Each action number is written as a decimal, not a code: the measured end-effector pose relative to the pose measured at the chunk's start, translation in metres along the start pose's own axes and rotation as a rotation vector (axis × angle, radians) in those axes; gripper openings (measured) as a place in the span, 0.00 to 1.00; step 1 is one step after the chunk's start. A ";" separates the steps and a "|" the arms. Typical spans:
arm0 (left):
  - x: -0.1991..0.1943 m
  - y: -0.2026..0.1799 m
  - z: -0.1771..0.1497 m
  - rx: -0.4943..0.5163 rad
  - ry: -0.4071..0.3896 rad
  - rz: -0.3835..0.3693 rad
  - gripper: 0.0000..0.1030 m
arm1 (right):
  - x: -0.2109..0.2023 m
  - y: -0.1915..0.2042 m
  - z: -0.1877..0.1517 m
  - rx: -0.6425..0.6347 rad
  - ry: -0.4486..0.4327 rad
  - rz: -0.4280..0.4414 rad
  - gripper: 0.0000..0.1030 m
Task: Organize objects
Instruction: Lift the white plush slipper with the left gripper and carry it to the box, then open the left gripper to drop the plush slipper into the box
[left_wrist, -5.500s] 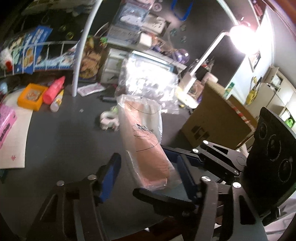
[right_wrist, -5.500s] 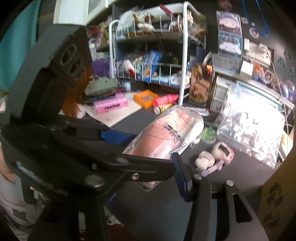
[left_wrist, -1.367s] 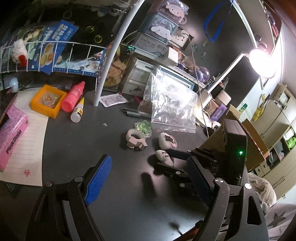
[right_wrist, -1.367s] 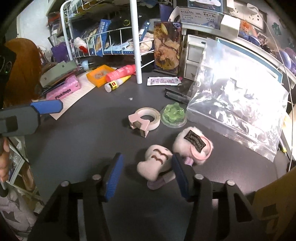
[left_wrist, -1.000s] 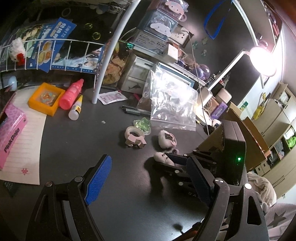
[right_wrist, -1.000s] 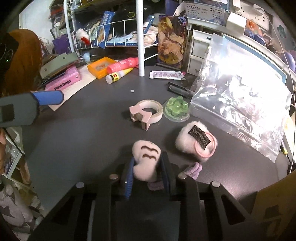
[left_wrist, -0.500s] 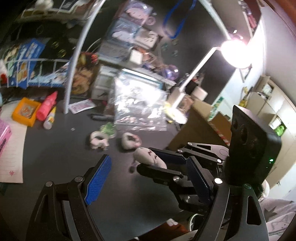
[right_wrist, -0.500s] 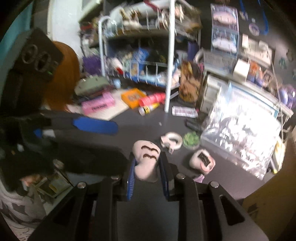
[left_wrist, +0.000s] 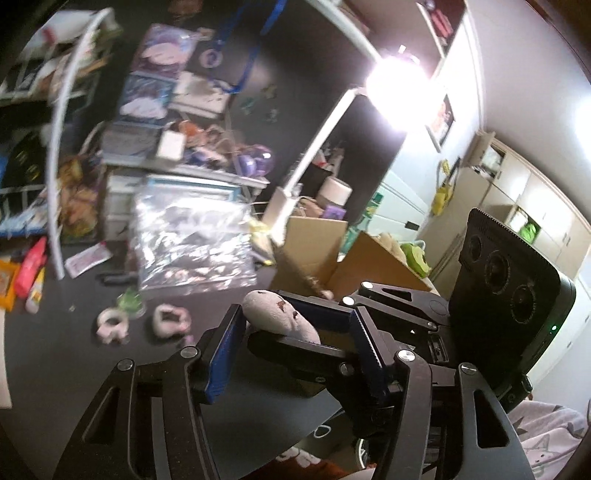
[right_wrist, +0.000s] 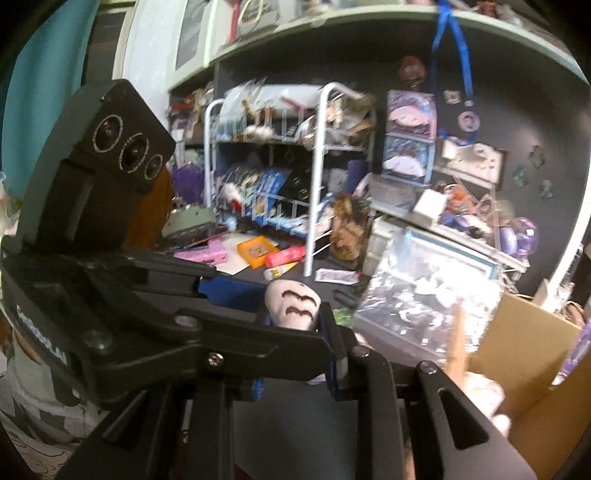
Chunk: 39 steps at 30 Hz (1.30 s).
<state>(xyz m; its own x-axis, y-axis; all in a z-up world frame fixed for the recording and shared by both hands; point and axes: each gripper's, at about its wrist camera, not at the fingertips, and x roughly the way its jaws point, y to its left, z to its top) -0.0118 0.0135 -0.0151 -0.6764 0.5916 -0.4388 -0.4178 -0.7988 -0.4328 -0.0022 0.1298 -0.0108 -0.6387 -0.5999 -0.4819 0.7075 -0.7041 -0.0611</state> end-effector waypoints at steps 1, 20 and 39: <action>0.004 -0.006 0.003 0.013 0.005 -0.004 0.53 | -0.006 -0.004 -0.001 0.007 -0.009 -0.010 0.21; 0.120 -0.090 0.043 0.162 0.166 -0.118 0.53 | -0.079 -0.113 -0.033 0.170 -0.025 -0.203 0.21; 0.144 -0.091 0.045 0.181 0.197 -0.072 0.76 | -0.081 -0.136 -0.047 0.195 0.012 -0.254 0.42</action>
<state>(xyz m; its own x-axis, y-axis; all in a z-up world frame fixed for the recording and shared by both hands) -0.0984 0.1666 -0.0031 -0.5172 0.6431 -0.5647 -0.5739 -0.7501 -0.3286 -0.0326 0.2925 -0.0043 -0.7831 -0.3914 -0.4833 0.4533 -0.8913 -0.0127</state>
